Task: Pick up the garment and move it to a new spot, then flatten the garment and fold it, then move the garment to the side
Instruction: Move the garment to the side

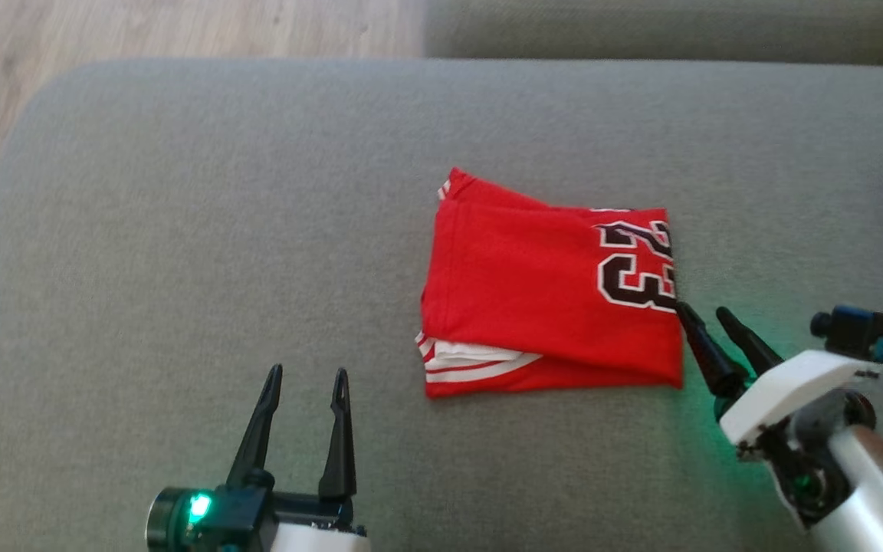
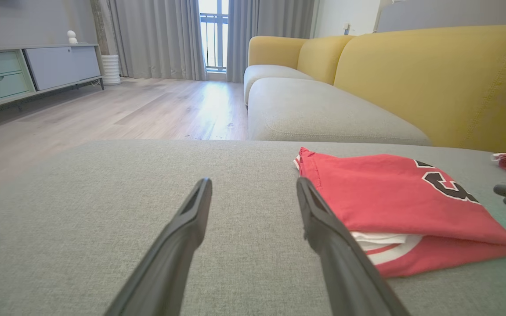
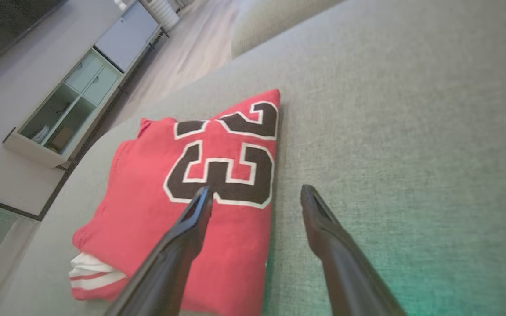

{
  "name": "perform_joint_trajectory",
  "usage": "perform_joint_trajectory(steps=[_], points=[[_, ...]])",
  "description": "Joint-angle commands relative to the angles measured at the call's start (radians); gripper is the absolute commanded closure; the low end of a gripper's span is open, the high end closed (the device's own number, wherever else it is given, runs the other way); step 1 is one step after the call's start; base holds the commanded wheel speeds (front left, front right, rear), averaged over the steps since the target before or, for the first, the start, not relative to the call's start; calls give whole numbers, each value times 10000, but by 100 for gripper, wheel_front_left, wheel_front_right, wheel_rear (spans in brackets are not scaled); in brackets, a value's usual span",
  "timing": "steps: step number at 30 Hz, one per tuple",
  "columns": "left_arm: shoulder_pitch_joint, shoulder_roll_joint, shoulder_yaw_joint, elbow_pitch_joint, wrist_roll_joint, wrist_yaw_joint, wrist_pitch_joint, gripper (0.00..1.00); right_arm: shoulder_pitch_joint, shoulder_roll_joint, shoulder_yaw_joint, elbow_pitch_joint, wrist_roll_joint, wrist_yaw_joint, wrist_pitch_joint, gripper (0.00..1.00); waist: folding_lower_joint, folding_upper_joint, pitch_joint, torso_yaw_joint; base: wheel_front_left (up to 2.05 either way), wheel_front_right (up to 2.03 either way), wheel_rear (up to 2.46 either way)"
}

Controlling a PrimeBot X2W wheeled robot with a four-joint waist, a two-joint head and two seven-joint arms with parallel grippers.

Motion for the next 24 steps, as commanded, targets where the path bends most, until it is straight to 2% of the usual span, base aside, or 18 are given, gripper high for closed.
perform_joint_trajectory(steps=[1, 6, 11, 12, 16, 20, 24], points=[[-404, -92, 195, -242, 5, 66, -97, 0, -357, -305, 151, -104, 451, -9, 309, 0, -4, 0, 344, 314, 0, 0, 0], [-658, -94, -68, -244, -159, 198, -97, 0, -823, -594, 292, 287, 1664, -9, 1215, 0, -4, 0, 593, 510, 0, 0, 0], [-867, -95, -250, -196, -271, 297, -97, 0, -1151, -541, 421, 381, 2809, -9, 1681, 0, -4, 0, 736, 634, 0, 0, 0], [-896, -95, -273, -191, -288, 312, -97, 0, -1189, -530, 450, 354, 3026, -9, 1756, 5, -4, 0, 758, 645, 0, 0, 0], [-982, -96, -339, -184, -333, 357, -97, 0, -1315, -624, 587, 185, 3587, -9, 1812, 100, -4, 0, 851, 660, 0, 0, 0], [-1048, -96, -364, -225, -334, 401, -97, 0, -1414, -853, 646, -18, 3936, -9, 1617, 100, -4, 0, 958, 592, 0, 0, 0], [-1132, -96, -368, -266, -313, 430, -97, 0, -1607, -1391, 695, -217, 3916, -9, 1305, 100, -4, 0, 1131, 336, 0, 0, 0]])
